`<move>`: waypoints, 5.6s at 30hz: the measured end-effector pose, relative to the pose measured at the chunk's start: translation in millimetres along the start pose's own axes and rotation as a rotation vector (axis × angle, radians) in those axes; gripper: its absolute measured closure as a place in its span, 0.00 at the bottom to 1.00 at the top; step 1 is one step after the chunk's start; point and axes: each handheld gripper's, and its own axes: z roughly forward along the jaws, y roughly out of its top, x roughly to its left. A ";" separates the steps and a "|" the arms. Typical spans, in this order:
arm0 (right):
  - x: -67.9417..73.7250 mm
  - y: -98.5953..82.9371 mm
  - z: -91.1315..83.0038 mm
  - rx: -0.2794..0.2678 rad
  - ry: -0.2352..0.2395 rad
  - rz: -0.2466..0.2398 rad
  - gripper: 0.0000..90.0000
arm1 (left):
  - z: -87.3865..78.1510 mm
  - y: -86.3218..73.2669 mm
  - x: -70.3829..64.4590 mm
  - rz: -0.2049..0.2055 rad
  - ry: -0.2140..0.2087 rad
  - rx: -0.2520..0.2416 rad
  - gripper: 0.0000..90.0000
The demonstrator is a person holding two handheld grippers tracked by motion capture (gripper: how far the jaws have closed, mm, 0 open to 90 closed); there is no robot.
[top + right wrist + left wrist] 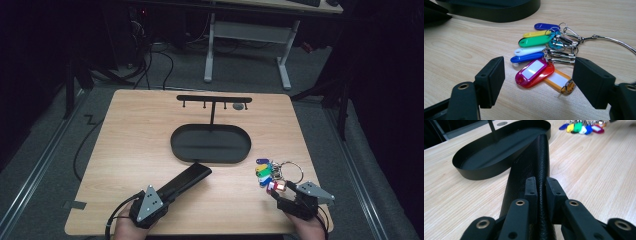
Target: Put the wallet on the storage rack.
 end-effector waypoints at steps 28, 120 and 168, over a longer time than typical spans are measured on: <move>-0.5 -0.3 0.2 0.003 0.001 0.003 0.29 | -16.8 2.6 11.3 -0.169 -0.108 -0.112 0.91; 1.5 -0.8 3.0 0.020 0.007 -0.004 0.30 | -2.9 28.6 19.7 -0.067 -0.019 0.285 0.81; -9.2 -7.1 -14.6 -0.008 -0.018 0.028 0.30 | 61.2 107.0 61.2 0.492 0.013 0.190 0.82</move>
